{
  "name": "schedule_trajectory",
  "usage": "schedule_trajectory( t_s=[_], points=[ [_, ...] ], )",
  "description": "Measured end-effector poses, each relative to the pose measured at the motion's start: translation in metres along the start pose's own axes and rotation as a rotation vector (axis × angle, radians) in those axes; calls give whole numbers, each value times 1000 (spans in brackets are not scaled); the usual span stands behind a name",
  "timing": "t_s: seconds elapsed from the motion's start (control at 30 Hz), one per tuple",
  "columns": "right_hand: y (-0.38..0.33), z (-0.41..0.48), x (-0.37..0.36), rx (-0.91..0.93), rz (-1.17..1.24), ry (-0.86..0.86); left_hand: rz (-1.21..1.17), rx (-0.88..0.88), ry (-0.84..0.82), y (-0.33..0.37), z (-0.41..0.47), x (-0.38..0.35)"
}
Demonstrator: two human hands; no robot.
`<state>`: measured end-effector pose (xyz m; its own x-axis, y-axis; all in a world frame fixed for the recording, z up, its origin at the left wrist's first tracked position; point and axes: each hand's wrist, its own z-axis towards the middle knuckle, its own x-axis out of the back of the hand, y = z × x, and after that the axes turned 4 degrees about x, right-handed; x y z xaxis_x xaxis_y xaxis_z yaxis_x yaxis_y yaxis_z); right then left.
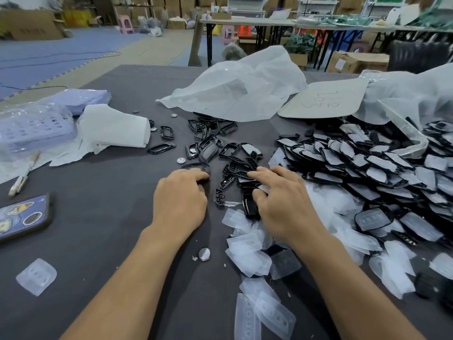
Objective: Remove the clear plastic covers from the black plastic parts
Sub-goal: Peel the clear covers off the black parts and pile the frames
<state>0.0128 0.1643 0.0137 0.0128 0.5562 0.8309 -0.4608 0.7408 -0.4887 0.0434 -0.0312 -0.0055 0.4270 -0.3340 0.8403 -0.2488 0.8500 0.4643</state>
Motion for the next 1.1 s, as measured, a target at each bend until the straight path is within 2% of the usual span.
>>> schedule_trajectory(
  t_s=[0.07, 0.2, 0.33, 0.4, 0.5, 0.57, 0.67, 0.77, 0.87, 1.0, 1.1],
  points=[
    [-4, 0, -4, 40, 5, -17, -90, 60, 15, 3, -2, 3],
    [-9, -2, -5, 100, 10, 10, -384, 177, -62, -3, 3, 9],
    [-26, -5, -13, 203, -27, 39, -514, 205, 17, -3, 5, 13],
    [-35, -6, -23, 251, -140, -12, -442, 211, 47, -5, 7, 15],
    [-39, -6, -31, 249, -213, -85, -190, 227, -50, -10, 8, 15],
    [-38, -5, -31, 244, -182, -45, -187, 236, -74, -9, 5, 14],
    [-38, -5, -31, 260, -152, 56, -281, 238, 44, -4, 1, 13],
    [-37, -7, -27, 179, 19, 201, -419, 260, 90, -1, -1, 14],
    [-34, -9, -20, -33, 347, 236, -671, 311, 67, 3, -1, 16],
    [-37, -9, -10, -232, 887, 211, -930, 386, -22, 11, -3, 16],
    [-37, -10, -4, -266, 1041, 160, -1058, 398, -101, 15, -6, 15]
  ],
)
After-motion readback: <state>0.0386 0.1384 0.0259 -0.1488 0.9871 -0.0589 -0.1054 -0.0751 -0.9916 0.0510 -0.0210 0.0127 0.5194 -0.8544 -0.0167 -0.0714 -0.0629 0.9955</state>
